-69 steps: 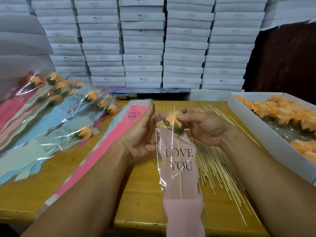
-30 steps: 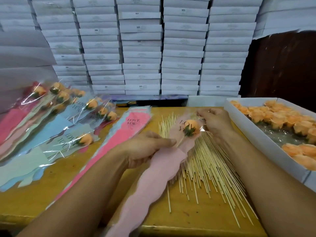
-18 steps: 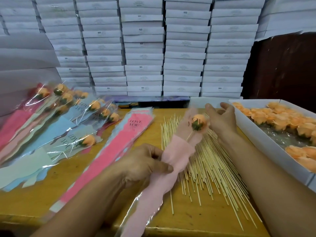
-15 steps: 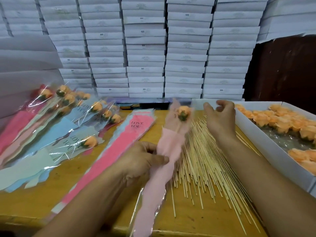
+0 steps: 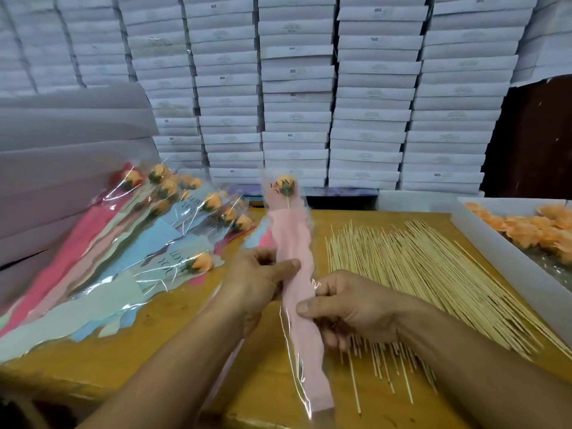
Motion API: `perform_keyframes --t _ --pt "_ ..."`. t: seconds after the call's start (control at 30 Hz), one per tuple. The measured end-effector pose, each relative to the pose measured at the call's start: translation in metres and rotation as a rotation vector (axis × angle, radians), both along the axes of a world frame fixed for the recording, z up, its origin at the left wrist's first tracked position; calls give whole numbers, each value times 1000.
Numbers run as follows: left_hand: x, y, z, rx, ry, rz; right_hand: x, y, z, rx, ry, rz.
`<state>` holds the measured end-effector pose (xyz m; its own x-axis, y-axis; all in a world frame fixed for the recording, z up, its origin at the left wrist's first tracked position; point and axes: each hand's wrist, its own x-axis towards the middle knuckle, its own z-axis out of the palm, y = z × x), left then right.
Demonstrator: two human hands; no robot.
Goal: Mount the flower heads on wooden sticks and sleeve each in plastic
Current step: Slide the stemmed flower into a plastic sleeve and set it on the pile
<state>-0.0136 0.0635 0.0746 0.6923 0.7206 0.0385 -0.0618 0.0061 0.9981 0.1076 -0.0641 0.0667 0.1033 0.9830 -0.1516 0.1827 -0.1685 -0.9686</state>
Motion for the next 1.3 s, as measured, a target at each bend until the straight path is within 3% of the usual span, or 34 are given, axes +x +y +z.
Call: perform_keyframes --t 0.17,0.33,0.53,0.7,0.9,1.3 --pt "-9 5 5 -15 -50 28 -4 0 1 44 40 53" --pt "-31 69 23 88 11 206 2 -1 1 7 -13 23" --pt "-70 179 42 529 266 666 7 -1 -1 25 -99 -37" --pt "-119 246 56 769 469 855 10 -1 0 18 -103 -81" --pt "-148 272 39 956 569 815 12 -1 1 -12 -123 -39" --pt "-145 304 3 866 964 759 12 -2 1 -24 -158 -31"
